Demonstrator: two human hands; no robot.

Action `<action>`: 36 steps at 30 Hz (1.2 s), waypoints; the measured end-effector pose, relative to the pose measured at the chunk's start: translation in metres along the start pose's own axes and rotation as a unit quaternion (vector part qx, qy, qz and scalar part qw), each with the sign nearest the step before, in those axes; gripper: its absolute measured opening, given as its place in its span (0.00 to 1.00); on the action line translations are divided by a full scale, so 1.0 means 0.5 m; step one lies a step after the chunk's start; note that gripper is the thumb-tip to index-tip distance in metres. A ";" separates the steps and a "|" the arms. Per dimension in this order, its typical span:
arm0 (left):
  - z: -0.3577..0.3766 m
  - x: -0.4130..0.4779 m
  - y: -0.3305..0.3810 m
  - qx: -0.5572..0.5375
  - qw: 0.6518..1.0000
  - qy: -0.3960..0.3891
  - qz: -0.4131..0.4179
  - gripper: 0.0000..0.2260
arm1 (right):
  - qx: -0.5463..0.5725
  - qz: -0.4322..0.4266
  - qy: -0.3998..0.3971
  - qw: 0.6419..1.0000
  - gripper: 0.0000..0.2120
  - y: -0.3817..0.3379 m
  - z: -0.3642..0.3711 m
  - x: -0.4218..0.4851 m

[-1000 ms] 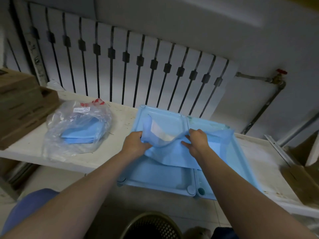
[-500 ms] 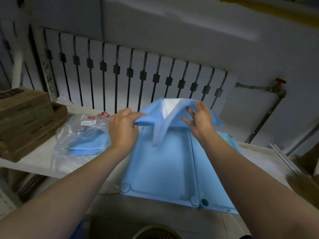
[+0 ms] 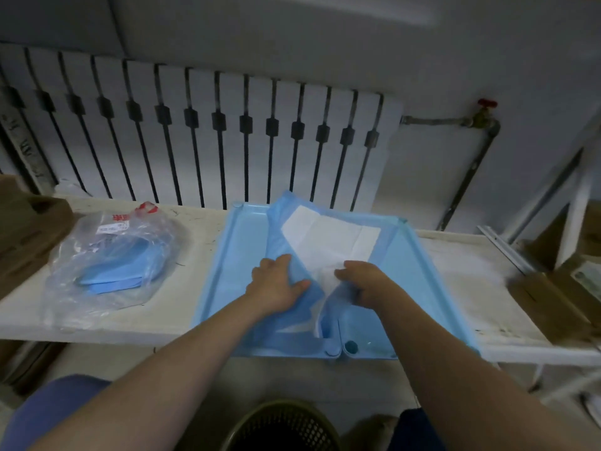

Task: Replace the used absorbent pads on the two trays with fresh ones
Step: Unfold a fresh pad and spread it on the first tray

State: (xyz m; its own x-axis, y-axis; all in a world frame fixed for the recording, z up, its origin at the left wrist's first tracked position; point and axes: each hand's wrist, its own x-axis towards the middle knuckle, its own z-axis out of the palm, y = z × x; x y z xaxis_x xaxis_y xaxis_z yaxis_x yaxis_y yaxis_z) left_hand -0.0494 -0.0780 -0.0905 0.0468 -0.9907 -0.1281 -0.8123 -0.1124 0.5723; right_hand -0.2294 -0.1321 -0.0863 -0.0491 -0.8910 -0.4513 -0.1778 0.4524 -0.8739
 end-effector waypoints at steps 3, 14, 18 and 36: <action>0.025 0.012 0.048 -0.061 0.990 0.074 -0.106 0.38 | -0.128 -0.035 -0.001 0.991 0.22 0.009 -0.003 0.006; 0.045 0.061 0.058 -0.052 0.982 0.044 -0.175 0.29 | -0.346 -0.155 0.221 0.899 0.21 -0.029 -0.171 0.029; 0.068 0.057 0.073 0.084 0.977 0.003 -0.196 0.17 | -0.434 -0.119 0.226 0.864 0.17 -0.007 -0.202 0.036; 0.090 0.042 0.060 0.132 0.977 0.035 -0.163 0.23 | -0.501 -0.106 0.198 0.836 0.20 0.072 -0.205 0.032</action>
State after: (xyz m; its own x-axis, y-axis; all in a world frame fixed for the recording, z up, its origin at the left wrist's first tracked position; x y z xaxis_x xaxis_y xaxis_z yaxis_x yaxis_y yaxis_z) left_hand -0.0991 -0.0987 -0.1122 0.3607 -0.9094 -0.2070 -0.8687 -0.4084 0.2804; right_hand -0.3372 -0.1341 -0.1065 -0.1990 -0.9793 -0.0376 -0.9474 0.2021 -0.2481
